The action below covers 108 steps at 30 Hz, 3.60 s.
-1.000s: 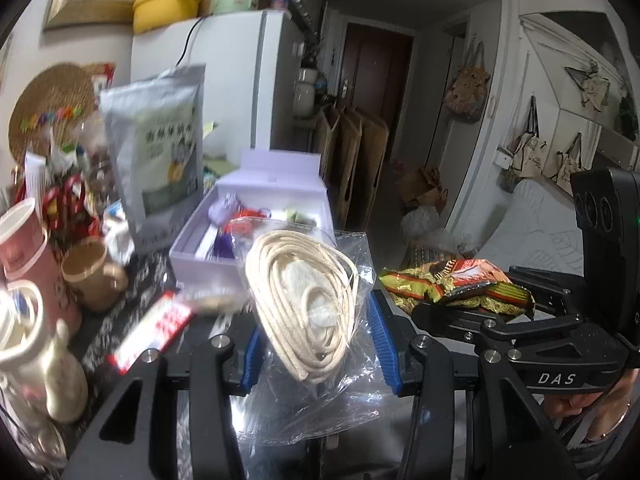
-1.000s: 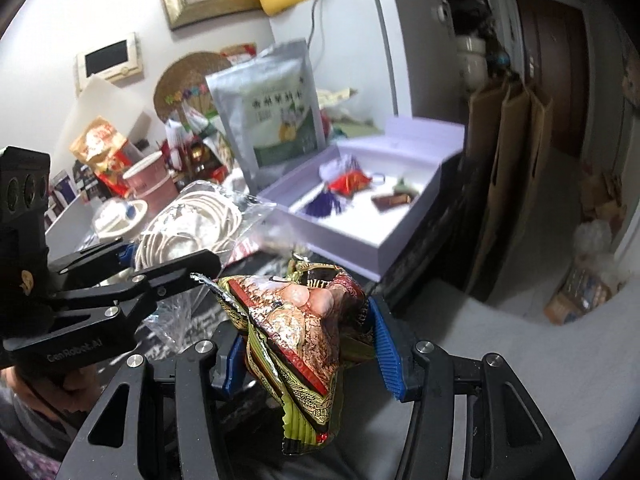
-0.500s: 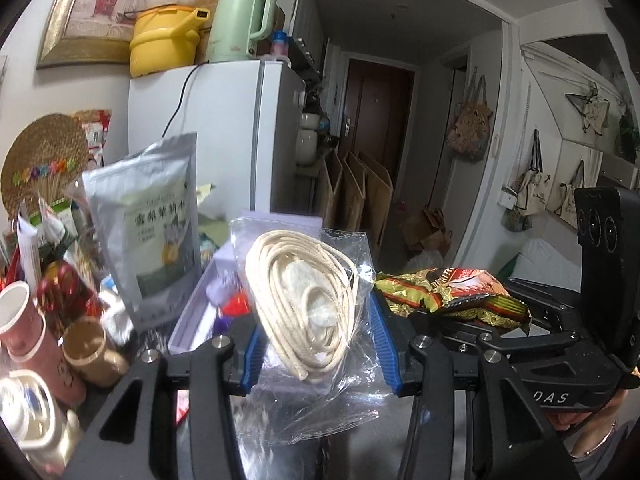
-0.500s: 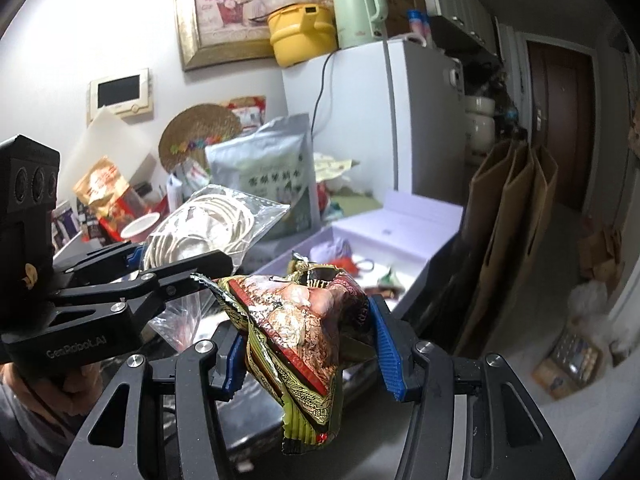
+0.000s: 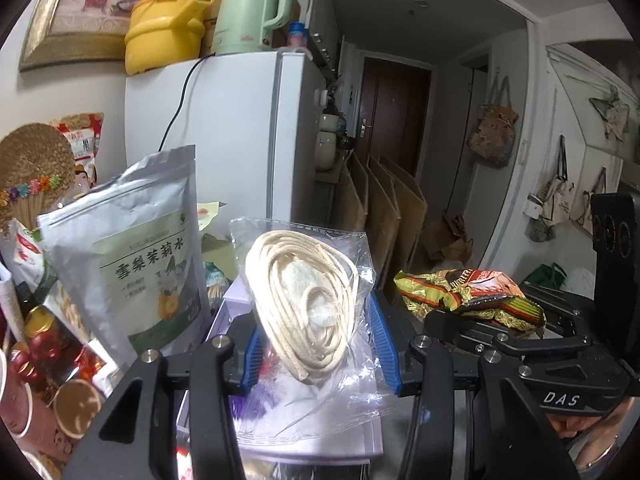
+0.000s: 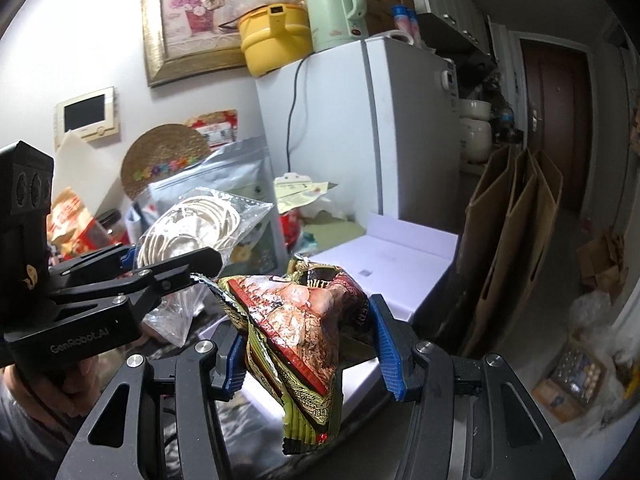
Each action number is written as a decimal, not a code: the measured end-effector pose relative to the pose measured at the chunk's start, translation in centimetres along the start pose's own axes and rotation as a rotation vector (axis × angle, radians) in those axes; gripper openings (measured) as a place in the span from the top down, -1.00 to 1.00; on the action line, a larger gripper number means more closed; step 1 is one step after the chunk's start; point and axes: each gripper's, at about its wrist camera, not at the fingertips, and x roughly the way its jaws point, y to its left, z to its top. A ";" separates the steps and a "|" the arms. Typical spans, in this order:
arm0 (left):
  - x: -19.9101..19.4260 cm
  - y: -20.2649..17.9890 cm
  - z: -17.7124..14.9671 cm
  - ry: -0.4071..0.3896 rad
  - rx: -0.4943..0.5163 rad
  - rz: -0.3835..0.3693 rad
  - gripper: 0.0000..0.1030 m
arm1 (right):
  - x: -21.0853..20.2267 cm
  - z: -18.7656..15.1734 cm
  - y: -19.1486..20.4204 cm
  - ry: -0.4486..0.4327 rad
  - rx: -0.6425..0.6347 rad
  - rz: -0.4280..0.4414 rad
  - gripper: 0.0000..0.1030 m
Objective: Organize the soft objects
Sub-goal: 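Lift and carry the snack bag and noodle bag over the white box, then lower both bags into the box and open both tools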
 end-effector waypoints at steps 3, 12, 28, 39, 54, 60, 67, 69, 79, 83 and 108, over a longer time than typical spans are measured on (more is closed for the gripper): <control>2.1 0.6 0.9 0.007 -0.007 0.010 0.10 | 1.7 1.1 -0.7 0.002 -0.005 -0.008 -0.04; 6.7 2.2 2.5 0.039 -0.009 0.036 0.10 | 6.2 3.6 -2.5 0.016 -0.009 -0.033 -0.04; 13.9 3.7 1.6 0.176 0.042 0.129 0.10 | 13.6 4.4 -4.4 0.172 -0.006 -0.070 -0.04; 17.6 6.2 -2.6 0.351 -0.015 0.140 0.10 | 18.0 0.9 -4.5 0.303 -0.003 -0.088 -0.04; 18.5 6.6 -6.3 0.496 0.009 0.180 0.10 | 20.5 -2.0 -4.7 0.419 0.022 -0.061 -0.05; 18.7 6.7 -7.2 0.530 0.029 0.200 0.10 | 21.8 -3.4 -4.6 0.473 0.002 -0.075 -0.05; 18.9 6.8 -7.3 0.533 0.036 0.201 0.08 | 22.6 -4.1 -4.5 0.478 -0.007 -0.101 -0.07; 19.0 6.9 -7.3 0.537 0.031 0.200 0.07 | 22.8 -4.2 -4.3 0.481 -0.019 -0.104 -0.08; 19.7 7.7 -6.8 0.580 -0.009 0.195 0.01 | 23.2 -4.2 -4.6 0.524 -0.014 -0.149 -0.39; 19.6 7.8 -6.2 0.574 -0.013 0.233 -0.12 | 22.7 -3.9 -4.9 0.520 0.010 -0.121 -0.50; 7.2 5.3 2.0 0.252 0.060 0.276 -0.26 | 12.1 3.8 -1.7 0.273 0.002 -0.145 -0.51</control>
